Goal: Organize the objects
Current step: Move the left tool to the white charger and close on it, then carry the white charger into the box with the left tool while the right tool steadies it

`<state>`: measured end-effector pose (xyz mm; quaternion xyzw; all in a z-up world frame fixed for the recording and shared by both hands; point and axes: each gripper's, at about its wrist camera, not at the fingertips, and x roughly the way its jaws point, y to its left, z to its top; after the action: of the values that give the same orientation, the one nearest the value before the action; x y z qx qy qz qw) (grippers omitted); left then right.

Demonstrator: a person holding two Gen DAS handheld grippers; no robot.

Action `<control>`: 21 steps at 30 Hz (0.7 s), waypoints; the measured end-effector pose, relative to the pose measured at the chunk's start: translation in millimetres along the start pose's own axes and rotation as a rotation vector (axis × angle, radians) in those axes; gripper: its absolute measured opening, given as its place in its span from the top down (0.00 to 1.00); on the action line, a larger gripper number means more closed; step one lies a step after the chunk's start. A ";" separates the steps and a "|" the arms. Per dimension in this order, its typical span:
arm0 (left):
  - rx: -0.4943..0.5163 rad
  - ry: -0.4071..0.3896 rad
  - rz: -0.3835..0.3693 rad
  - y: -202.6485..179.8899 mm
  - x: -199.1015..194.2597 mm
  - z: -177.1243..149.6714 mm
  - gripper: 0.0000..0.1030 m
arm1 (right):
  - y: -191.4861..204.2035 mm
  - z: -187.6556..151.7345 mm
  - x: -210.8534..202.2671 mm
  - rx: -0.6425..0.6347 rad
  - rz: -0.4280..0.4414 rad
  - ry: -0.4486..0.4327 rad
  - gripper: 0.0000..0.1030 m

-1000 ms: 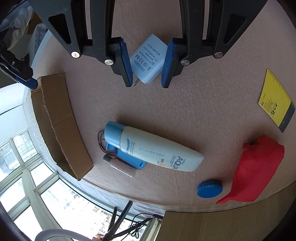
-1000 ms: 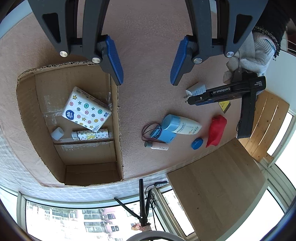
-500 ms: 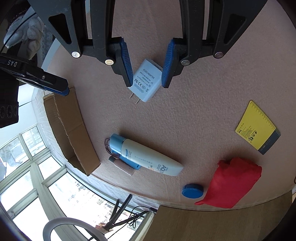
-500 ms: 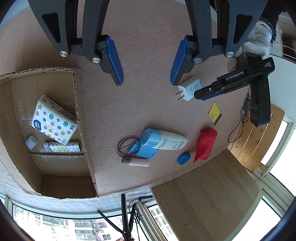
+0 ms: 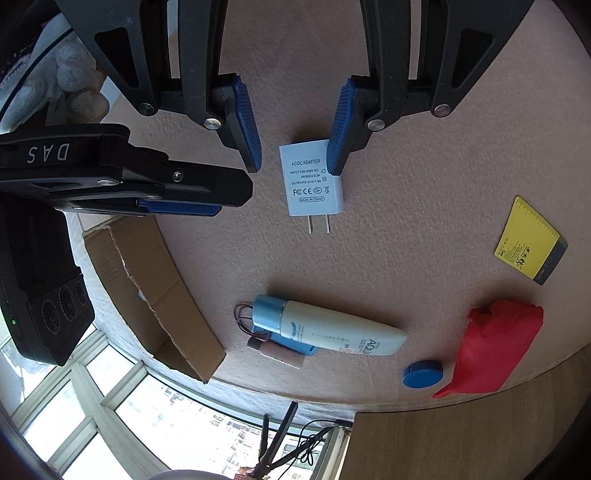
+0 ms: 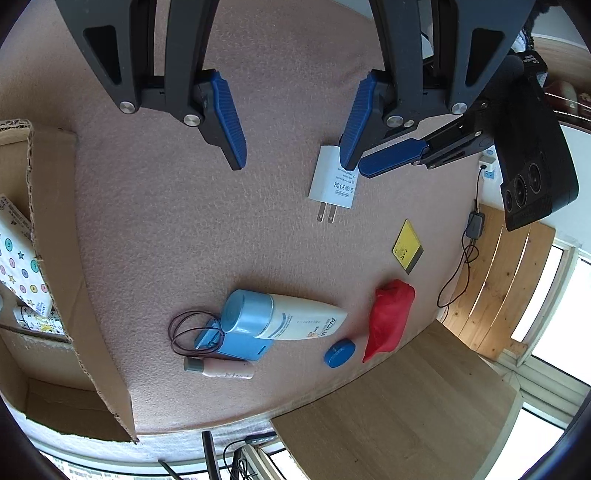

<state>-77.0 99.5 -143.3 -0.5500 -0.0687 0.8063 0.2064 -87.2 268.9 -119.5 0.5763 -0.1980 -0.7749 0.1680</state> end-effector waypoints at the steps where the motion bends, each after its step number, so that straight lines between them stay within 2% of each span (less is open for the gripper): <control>1: -0.003 0.005 0.002 1.5 0.8 0.6 0.61 | 2.4 1.6 4.5 -0.001 0.006 0.008 0.52; 9: -0.017 0.032 -0.016 14.8 10.8 0.2 0.61 | 10.5 10.3 36.2 0.008 0.051 0.080 0.53; 13: -0.033 0.031 -0.030 18.1 12.1 -1.7 0.62 | 10.1 11.7 46.0 0.015 0.056 0.098 0.60; 21: -0.040 0.036 -0.057 19.2 13.7 -4.2 0.61 | 13.8 13.7 54.2 0.007 0.065 0.114 0.67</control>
<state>-82.4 87.2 -163.1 -0.5665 -0.0968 0.7885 0.2192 -115.1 232.0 -153.8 0.6135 -0.2093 -0.7341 0.2024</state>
